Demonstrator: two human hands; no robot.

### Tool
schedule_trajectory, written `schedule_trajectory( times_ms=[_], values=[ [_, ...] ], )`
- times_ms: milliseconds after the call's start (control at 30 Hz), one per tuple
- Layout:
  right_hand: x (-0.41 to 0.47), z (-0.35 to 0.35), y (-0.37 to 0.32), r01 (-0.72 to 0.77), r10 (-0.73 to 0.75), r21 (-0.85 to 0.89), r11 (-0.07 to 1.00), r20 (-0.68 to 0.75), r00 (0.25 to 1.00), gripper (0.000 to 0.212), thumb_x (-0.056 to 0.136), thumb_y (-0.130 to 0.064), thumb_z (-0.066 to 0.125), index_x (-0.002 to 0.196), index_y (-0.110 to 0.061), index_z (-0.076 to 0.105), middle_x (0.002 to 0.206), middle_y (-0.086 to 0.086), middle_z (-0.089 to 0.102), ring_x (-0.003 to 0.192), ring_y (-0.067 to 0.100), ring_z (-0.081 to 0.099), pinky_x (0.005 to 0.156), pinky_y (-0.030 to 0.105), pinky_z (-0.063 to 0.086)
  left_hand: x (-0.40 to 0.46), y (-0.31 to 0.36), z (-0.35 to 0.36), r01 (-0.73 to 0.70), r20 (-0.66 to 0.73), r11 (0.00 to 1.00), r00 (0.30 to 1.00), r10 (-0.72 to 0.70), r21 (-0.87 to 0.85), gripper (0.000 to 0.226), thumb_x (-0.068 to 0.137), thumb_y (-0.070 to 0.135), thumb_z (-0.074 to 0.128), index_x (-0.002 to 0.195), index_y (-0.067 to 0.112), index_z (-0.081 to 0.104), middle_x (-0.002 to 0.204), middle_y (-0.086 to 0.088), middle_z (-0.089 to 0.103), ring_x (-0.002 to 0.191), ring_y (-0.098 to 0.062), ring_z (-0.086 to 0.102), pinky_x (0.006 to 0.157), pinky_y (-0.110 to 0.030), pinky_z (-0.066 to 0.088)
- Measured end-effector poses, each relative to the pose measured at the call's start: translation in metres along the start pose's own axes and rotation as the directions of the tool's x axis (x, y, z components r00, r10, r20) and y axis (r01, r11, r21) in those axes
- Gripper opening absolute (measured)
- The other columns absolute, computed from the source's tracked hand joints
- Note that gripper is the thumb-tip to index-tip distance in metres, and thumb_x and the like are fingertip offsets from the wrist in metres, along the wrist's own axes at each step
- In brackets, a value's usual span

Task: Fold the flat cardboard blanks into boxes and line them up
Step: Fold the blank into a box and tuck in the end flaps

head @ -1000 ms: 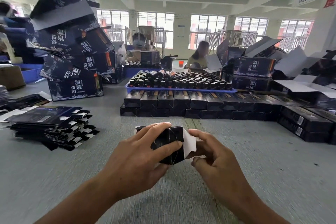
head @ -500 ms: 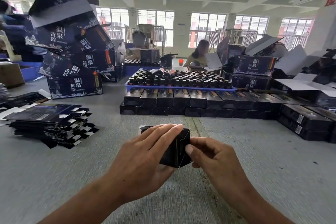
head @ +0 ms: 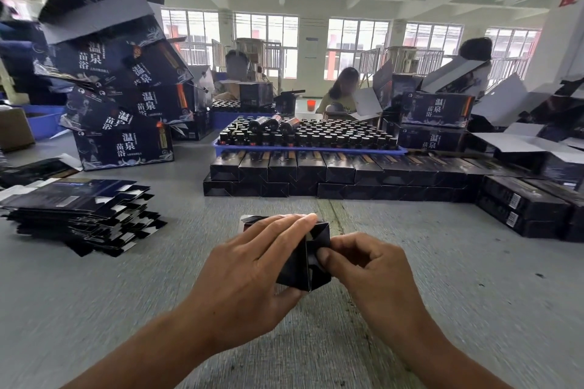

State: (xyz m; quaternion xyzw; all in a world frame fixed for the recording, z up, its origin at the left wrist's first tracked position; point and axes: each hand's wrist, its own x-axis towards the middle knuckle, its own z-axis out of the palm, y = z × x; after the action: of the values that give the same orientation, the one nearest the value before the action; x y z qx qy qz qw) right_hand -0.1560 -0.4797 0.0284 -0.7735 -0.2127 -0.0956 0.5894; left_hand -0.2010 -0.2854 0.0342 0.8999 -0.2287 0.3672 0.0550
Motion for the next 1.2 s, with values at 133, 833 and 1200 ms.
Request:
schedule_trajectory(
  times_ms=[133,833,1200],
  values=[
    [0.000,0.001,0.001,0.018,-0.018,-0.027,0.999,-0.016,1.000,0.006,0.086,-0.028,0.077,0.084,-0.033,0.074,0.084,-0.019,0.074,0.080,-0.001,0.069,0.068,0.011,0.051,0.000,0.000,0.001,0.002,0.008,1.000,1.000,-0.002,-0.010,0.081,0.082,0.052,0.059,0.152,0.018,0.034,0.142,0.005,0.055,0.130,-0.011,0.048,0.099,-0.024,0.046],
    [0.003,-0.009,-0.002,-0.028,0.024,0.041,0.999,0.104,0.994,0.005,0.091,-0.029,0.070,0.091,-0.030,0.075,0.085,-0.010,0.076,0.077,0.009,0.072,0.067,0.020,0.057,0.000,-0.002,-0.001,0.040,0.000,0.996,0.999,-0.040,-0.080,0.084,0.082,0.056,0.058,0.154,0.021,0.032,0.144,0.010,0.050,0.132,-0.006,0.045,0.104,-0.020,0.039],
    [0.000,0.000,-0.001,0.062,-0.067,-0.255,0.965,-0.009,0.998,0.009,0.085,-0.041,0.071,0.086,-0.032,0.072,0.081,-0.012,0.071,0.080,0.000,0.065,0.070,0.013,0.052,0.000,0.000,0.000,0.007,0.010,0.999,1.000,-0.006,-0.050,0.089,0.077,0.053,0.067,0.151,0.017,0.035,0.141,0.006,0.055,0.129,-0.010,0.046,0.102,-0.029,0.045]
  ],
)
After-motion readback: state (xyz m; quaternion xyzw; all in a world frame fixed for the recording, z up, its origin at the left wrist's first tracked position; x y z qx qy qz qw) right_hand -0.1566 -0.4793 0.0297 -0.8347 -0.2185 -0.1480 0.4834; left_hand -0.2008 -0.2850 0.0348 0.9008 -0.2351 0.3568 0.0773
